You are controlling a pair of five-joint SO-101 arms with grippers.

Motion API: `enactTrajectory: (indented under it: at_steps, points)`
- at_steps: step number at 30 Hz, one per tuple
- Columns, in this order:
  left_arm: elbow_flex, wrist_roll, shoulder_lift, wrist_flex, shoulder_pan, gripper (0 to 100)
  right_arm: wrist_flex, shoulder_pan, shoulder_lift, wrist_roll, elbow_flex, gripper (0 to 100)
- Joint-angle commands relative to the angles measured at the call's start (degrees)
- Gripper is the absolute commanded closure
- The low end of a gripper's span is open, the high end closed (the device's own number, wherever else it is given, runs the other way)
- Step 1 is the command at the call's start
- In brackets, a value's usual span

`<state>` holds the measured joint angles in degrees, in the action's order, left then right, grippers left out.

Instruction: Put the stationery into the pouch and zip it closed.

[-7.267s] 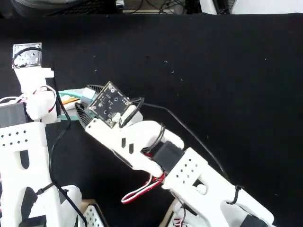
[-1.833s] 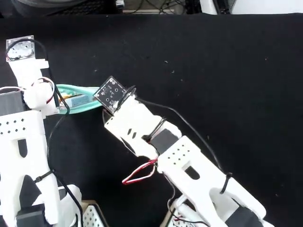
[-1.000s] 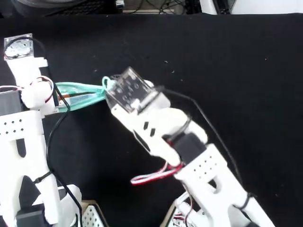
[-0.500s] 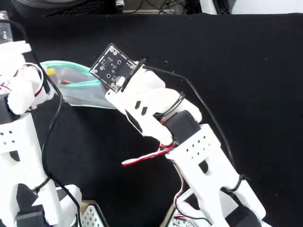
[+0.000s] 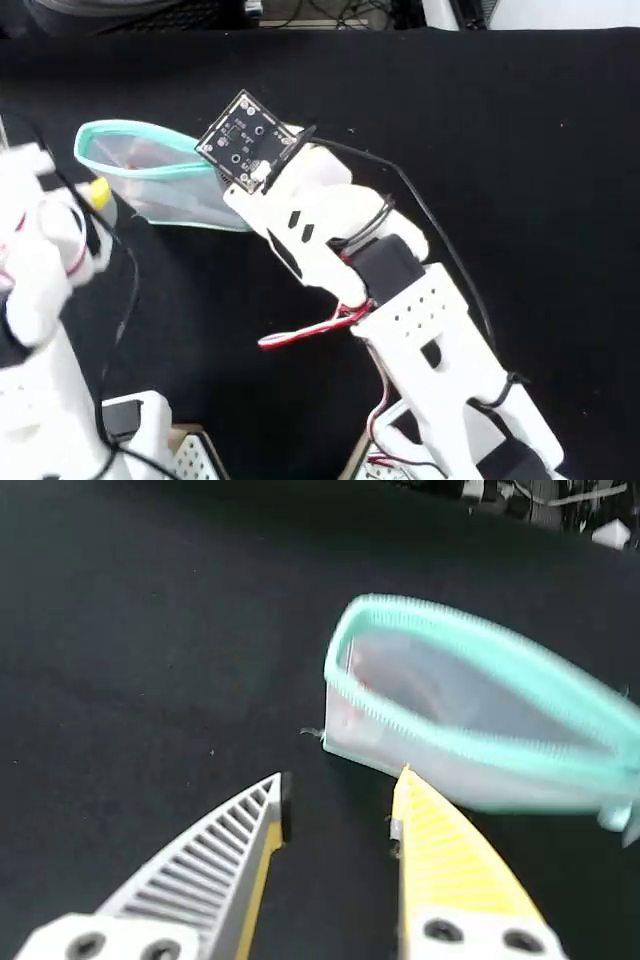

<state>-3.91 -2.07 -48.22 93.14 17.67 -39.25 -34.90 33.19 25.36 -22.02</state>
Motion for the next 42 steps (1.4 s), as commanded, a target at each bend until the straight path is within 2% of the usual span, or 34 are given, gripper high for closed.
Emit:
enactTrajectory:
  at_steps: [1, 4, 7, 12, 15, 19, 21, 24, 30, 37, 40, 42]
  points:
    - [-10.24, 7.82, -5.27, -5.98, -4.62, 81, 1.85, 1.93, 2.77, -0.18, 0.48, 98.6]
    - [-22.99, 10.11, -7.47, -16.62, -8.22, 81, 1.85, 1.67, 2.77, -0.18, 0.48, 98.6]
    - [-36.09, 10.11, -7.74, -30.68, -11.03, 81, 1.76, 1.58, 2.77, -0.18, 0.48, 98.6]
    - [-53.41, 8.35, -8.35, -53.54, -10.86, 81, 0.0, 1.23, 2.77, 0.35, 0.84, 98.6]
    - [-57.27, 3.16, -8.35, -60.48, -10.68, 81, -1.58, -1.23, 4.53, 1.49, 0.66, 98.6]
    - [-57.45, -2.73, -8.35, -63.56, -6.64, 81, -7.74, -7.82, 10.68, 8.0, 0.75, 98.6]
    - [-57.45, -5.45, -8.35, -65.23, -3.91, 80, -9.93, -12.04, 14.2, 8.97, 0.75, 98.6]
    - [-57.45, -7.38, -8.35, -65.58, -2.07, 80, -10.81, -15.82, 17.71, 8.79, 0.48, 98.6]
    - [-57.54, -7.3, -8.62, -63.47, -1.98, 80, -10.64, -13.89, 18.07, 8.88, 0.48, 98.6]
    - [-47.34, -5.89, -23.91, -38.77, -1.54, 80, -7.38, -10.81, 17.98, 8.79, -1.27, 98.6]
    - [-46.37, -0.97, -33.41, -33.76, -2.07, 80, -4.13, -9.41, 17.98, 8.7, -3.21, 98.6]
    - [-48.13, 0.35, -38.59, -33.49, -2.15, 80, -2.9, -8.44, 17.98, 8.62, -3.82, 98.6]
